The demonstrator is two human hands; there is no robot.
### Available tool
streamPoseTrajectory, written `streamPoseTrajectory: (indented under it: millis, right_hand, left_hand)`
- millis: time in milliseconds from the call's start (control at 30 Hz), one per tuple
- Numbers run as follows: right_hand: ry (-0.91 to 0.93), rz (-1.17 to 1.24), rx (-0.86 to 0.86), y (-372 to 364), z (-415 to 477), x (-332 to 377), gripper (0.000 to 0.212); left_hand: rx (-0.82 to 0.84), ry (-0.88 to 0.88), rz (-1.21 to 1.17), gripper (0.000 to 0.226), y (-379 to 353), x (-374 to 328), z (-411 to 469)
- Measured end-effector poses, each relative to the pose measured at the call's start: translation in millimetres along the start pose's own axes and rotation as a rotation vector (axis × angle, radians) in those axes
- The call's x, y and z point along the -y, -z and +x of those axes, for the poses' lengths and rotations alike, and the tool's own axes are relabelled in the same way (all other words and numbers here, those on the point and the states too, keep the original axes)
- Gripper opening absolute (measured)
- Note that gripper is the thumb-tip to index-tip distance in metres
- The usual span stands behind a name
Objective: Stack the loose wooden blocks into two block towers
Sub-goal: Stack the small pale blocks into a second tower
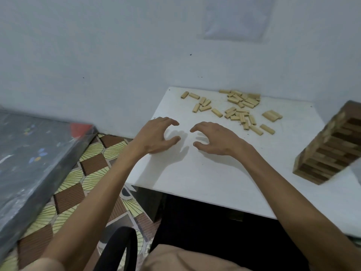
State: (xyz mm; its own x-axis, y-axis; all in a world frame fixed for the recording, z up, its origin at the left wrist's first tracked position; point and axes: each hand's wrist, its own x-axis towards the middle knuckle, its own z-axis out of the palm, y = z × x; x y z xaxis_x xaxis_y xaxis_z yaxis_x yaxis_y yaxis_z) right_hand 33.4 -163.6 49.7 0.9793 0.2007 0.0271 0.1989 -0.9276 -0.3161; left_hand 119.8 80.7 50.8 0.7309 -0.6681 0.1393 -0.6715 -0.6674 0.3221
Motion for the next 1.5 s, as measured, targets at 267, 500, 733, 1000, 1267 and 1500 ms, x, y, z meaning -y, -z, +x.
streamPoseTrajectory:
  millis: [267, 500, 733, 1000, 1267, 1500]
  right_hand:
    - [-0.187, -0.039, -0.053, 18.2, -35.7, -39.3, 0.05]
    - [-0.357, -0.072, -0.115, 28.6, -55.5, -73.7, 0.049]
    - [-0.494, -0.103, -0.18, 27.5, -57.0, -105.1, 0.043]
    - [-0.646, -0.103, -0.301, 5.7, -44.5, -120.3, 0.045]
    - [-0.71, -0.028, -0.36, -3.3, -36.6, -125.7, 0.028]
    - [-0.669, 0.097, -0.529, 2.9, -27.5, -122.4, 0.022]
  left_hand:
    - [0.026, -0.141, -0.017, 0.051, -21.5, -46.8, 48.8]
    - [0.09, -0.217, -0.037, 0.049, -53.2, -81.9, 105.5]
    - [0.154, -0.258, -0.054, 0.045, -89.5, -101.0, 150.0]
    - [0.095, -0.308, -0.09, 0.048, -110.6, -122.6, 191.8]
    - [0.039, -0.274, -0.128, 0.032, -124.2, -122.3, 200.2]
    - [0.004, -0.276, -0.184, 0.031, -125.3, -113.3, 197.7]
